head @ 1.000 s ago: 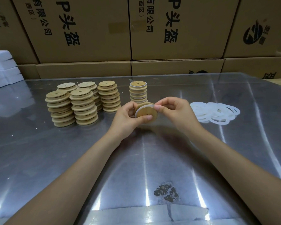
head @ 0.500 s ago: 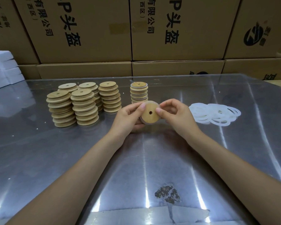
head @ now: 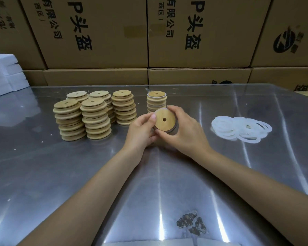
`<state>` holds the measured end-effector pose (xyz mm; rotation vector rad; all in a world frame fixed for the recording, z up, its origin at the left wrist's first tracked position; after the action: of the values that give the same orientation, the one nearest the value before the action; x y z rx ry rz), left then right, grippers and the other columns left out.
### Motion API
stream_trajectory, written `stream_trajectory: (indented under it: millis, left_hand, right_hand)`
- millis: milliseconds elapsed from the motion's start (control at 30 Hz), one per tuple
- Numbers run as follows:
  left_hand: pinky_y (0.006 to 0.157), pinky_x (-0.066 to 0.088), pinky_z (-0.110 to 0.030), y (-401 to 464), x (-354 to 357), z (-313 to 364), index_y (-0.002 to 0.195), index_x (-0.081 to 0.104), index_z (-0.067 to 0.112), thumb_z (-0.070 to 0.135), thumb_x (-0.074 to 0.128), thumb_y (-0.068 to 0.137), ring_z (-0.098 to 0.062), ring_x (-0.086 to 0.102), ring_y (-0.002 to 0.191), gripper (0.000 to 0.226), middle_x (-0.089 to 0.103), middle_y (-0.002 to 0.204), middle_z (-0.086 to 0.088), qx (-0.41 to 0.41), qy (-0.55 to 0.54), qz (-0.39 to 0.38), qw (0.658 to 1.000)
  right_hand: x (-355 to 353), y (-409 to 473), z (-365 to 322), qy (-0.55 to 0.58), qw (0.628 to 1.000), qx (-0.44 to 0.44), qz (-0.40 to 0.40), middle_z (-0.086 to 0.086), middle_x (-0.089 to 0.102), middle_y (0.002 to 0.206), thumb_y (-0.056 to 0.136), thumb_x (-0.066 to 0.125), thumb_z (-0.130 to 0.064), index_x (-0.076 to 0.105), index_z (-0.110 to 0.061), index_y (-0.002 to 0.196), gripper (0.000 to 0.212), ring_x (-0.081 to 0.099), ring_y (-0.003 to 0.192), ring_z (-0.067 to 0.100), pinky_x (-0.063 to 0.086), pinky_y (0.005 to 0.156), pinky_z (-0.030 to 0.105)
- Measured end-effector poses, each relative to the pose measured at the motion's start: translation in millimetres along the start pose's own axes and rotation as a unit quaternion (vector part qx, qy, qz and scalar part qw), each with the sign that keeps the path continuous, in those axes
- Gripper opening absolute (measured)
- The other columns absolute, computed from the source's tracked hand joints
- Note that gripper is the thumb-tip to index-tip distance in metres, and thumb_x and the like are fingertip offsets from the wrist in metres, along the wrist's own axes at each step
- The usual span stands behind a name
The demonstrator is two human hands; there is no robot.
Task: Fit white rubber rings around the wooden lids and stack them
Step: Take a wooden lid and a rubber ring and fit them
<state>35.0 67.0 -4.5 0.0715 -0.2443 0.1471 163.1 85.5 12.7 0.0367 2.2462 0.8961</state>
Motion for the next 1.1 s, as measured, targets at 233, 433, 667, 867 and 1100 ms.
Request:
stream_trajectory:
  millis: [233, 433, 667, 867, 1100]
  left_hand:
    - [0.061, 0.056, -0.020, 7.2, -3.3, -1.4, 0.117, 0.056, 0.016, 0.021, 0.049, 0.099, -0.009, 0.069, 0.076, 0.021, 0.067, 0.098, 0.002, -0.014, -0.060, 0.036, 0.997]
    - [0.066, 0.054, -0.018, 7.9, 4.6, -3.4, 0.117, 0.048, 0.023, 0.017, 0.048, 0.098, -0.006, 0.069, 0.072, 0.020, 0.068, 0.099, 0.007, 0.017, 0.033, 0.007, 0.999]
    - [0.061, 0.050, -0.019, 7.8, 9.7, -5.2, 0.115, 0.053, 0.017, 0.007, 0.047, 0.095, -0.007, 0.067, 0.063, 0.023, 0.070, 0.094, 0.006, 0.029, 0.060, -0.002, 0.998]
    - [0.059, 0.049, -0.019, 5.5, 11.9, -4.5, 0.103, 0.056, 0.020, 0.005, 0.048, 0.095, -0.009, 0.067, 0.065, 0.019, 0.070, 0.090, 0.007, 0.031, 0.075, -0.009, 0.997]
    - [0.056, 0.049, -0.017, 2.9, 13.1, -2.5, 0.098, 0.057, 0.020, 0.005, 0.049, 0.095, -0.008, 0.066, 0.063, 0.018, 0.069, 0.091, 0.006, 0.033, 0.080, -0.019, 0.996]
  right_hand:
    - [16.6, 36.4, 7.9, 0.007, 0.997, -0.011, 0.072, -0.004, 0.058, 0.126, 0.075, 0.074, -0.043, 0.052, -0.017, 0.129, 0.064, 0.052, 0.116, 0.015, 0.040, 0.093, 0.025]
    - [27.1, 73.2, 26.4, 0.037, 0.983, 0.045, 0.174, -0.002, 0.055, 0.130, 0.082, 0.066, -0.044, 0.045, -0.016, 0.134, 0.063, 0.048, 0.120, 0.013, 0.032, 0.087, 0.015]
    - [41.0, 93.5, 32.4, 0.034, 0.980, 0.023, 0.194, -0.002, 0.057, 0.119, 0.085, 0.060, -0.037, 0.051, -0.016, 0.121, 0.043, 0.050, 0.107, 0.017, 0.036, 0.077, 0.022]
    - [50.2, 101.8, 34.3, 0.016, 0.987, 0.004, 0.158, 0.000, 0.049, 0.136, 0.090, 0.057, -0.039, 0.052, -0.015, 0.128, 0.045, 0.046, 0.123, 0.016, 0.038, 0.089, 0.023]
    - [57.9, 104.4, 36.9, -0.001, 0.994, 0.003, 0.113, -0.005, 0.052, 0.134, 0.092, 0.049, -0.050, 0.052, -0.019, 0.126, 0.046, 0.051, 0.118, 0.014, 0.040, 0.085, 0.027]
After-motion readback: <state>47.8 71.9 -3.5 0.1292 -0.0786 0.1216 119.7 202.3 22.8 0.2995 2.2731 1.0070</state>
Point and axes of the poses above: each hand's wrist, its own y-axis towards the middle knuckle, its own x-axis out of the palm, z = x × y, the point moved 6 cm from there along y, towards the middle knuckle
